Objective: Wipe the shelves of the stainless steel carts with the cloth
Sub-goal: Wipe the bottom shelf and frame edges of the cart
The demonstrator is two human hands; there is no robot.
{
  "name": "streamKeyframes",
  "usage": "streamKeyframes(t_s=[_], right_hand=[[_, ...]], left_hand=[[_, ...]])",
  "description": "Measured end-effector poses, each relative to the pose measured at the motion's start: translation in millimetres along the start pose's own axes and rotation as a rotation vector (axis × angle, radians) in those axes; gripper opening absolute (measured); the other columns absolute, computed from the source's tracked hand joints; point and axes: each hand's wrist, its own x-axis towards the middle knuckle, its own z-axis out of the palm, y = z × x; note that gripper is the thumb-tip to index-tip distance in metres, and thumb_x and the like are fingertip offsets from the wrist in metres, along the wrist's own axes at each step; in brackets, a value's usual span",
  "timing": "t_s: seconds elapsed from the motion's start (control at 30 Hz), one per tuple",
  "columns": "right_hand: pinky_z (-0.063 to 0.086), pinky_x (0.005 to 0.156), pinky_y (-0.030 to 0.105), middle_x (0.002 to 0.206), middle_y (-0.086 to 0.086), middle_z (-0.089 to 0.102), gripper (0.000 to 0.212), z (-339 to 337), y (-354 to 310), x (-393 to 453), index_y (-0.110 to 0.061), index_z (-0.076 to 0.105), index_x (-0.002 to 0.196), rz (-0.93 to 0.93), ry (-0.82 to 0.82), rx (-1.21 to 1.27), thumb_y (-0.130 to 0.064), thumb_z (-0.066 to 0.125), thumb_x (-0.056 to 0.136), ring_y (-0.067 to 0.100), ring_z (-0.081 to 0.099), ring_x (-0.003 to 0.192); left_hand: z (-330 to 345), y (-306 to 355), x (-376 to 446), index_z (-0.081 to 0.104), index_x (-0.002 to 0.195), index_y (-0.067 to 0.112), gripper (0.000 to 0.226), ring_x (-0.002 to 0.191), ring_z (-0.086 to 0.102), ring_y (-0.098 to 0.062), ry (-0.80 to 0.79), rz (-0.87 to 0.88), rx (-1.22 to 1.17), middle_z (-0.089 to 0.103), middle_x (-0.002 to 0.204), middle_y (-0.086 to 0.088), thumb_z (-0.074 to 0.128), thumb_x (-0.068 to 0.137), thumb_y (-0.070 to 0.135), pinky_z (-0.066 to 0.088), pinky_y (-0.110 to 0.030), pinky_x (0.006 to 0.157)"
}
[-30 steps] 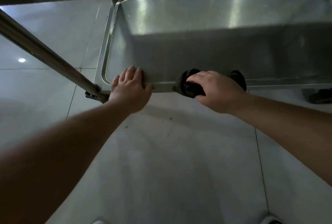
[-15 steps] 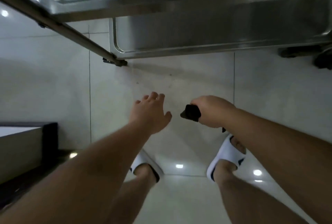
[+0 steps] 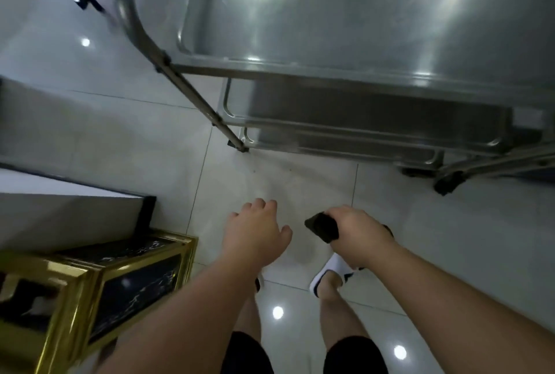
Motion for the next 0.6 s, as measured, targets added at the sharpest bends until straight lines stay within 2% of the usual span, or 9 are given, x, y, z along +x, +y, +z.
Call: streamKeyframes(t_s=[0.07,0.2,0.27,0.4,0.5,0.6], right_hand=[[0.055,0.071,0.037,0.109,-0.005,0.061,0.040,-24.9,-16.5,-33.3,-0.034,0.061,0.117,0.014,0.042,-0.011,-0.014,0.060,0.083,0.021,0.059,0.091],[0.057,0.089,0.046,0.124,-0.005,0.060,0.047,-63.4,-48.5,-90.8,-0.036,0.057,0.133,-0.026,0.140,-0.006,-0.021,0.062,0.089,0.025,0.058,0.115],[0.055,0.093,0.047,0.131,-0.005,0.060,0.052,-76.9,-61.9,-116.8,-0.034,0.056,0.139,-0.047,0.219,0.017,-0.024,0.064,0.090,0.024,0.057,0.120],[0.054,0.095,0.042,0.135,-0.008,0.060,0.053,-89.3,-81.5,-172.3,-0.034,0.057,0.139,-0.036,0.403,0.063,-0.025,0.067,0.087,0.022,0.058,0.120],[0.054,0.095,0.043,0.133,-0.009,0.060,0.050,-94.6,-89.2,-217.7,-0.034,0.058,0.136,-0.002,0.481,0.054,-0.024,0.067,0.088,0.021,0.058,0.118],[0.054,0.095,0.043,0.133,-0.010,0.060,0.052,-103.8,-87.3,-259.8,-0.034,0.058,0.138,0.043,0.558,0.070,-0.023,0.067,0.087,0.021,0.058,0.119]], left_hand=[[-26.9,6.6,-29.7,0.047,0.145,0.025,0.062,0.125,0.054,-0.027,0.029,-0.002,-0.033,0.056,0.139,-0.002,0.040,0.097,0.063,0.044,-0.047,0.098],[-65.8,13.0,-81.5,0.048,0.145,0.026,0.062,0.128,0.053,-0.027,0.095,-0.010,-0.083,0.056,0.141,-0.002,0.040,0.096,0.063,0.044,-0.048,0.102],[-80.0,13.1,-101.1,0.047,0.145,0.027,0.062,0.128,0.053,-0.027,0.129,0.003,-0.120,0.056,0.141,-0.001,0.039,0.095,0.064,0.044,-0.047,0.101],[-100.6,9.3,-137.3,0.048,0.143,0.026,0.060,0.130,0.053,-0.027,0.223,0.078,-0.151,0.057,0.141,-0.001,0.040,0.095,0.062,0.043,-0.045,0.100],[-118.7,12.4,-163.4,0.043,0.152,0.026,0.066,0.137,0.049,-0.025,0.273,0.145,-0.160,0.051,0.150,0.000,0.040,0.097,0.062,0.041,-0.045,0.107],[-136.2,26.9,-184.0,0.042,0.152,0.025,0.066,0.138,0.048,-0.025,0.310,0.210,-0.155,0.051,0.149,0.000,0.042,0.097,0.063,0.041,-0.045,0.107]])
